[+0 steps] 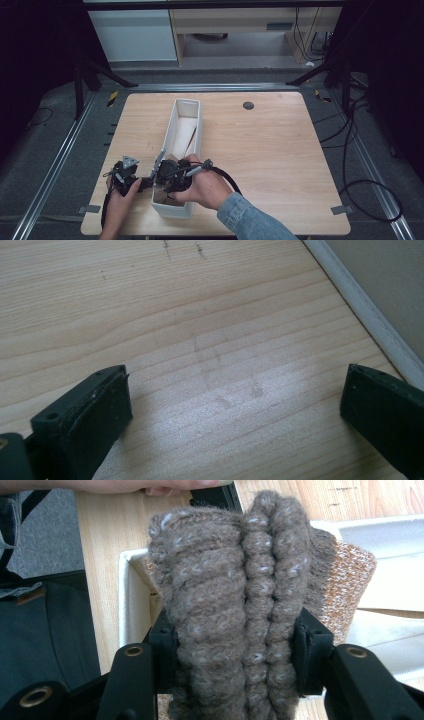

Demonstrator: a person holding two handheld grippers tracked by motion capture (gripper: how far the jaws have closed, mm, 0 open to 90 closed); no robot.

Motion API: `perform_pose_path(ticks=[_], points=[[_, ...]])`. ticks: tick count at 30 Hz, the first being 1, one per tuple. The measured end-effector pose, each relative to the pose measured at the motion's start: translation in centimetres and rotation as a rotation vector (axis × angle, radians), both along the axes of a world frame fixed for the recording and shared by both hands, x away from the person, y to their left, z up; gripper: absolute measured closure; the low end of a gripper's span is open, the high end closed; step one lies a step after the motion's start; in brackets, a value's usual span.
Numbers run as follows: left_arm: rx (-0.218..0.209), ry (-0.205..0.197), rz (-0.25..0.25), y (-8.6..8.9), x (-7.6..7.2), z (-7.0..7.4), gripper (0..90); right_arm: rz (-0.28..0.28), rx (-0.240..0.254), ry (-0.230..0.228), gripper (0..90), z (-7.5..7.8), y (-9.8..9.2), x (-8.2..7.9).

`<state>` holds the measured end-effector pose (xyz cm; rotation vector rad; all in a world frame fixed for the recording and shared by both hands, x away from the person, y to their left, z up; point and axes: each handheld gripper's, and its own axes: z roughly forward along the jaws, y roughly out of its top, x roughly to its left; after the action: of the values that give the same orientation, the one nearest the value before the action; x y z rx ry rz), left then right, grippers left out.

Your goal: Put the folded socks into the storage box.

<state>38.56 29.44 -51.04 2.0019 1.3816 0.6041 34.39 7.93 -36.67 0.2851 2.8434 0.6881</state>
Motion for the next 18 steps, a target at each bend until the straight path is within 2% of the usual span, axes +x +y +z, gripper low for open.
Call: perform_pose_path(ticks=[15, 18], points=[[0.001, 0.000, -0.001, 0.00, 0.02, 0.00, 0.0, 0.001, -0.008, -0.009, 50.0, -0.45, 0.08, -0.01], [0.000, 0.000, -0.001, 0.00, 0.02, 0.00, 0.0, -0.002, -0.031, -0.020, 49.9, -0.98, 0.19, -0.05]])
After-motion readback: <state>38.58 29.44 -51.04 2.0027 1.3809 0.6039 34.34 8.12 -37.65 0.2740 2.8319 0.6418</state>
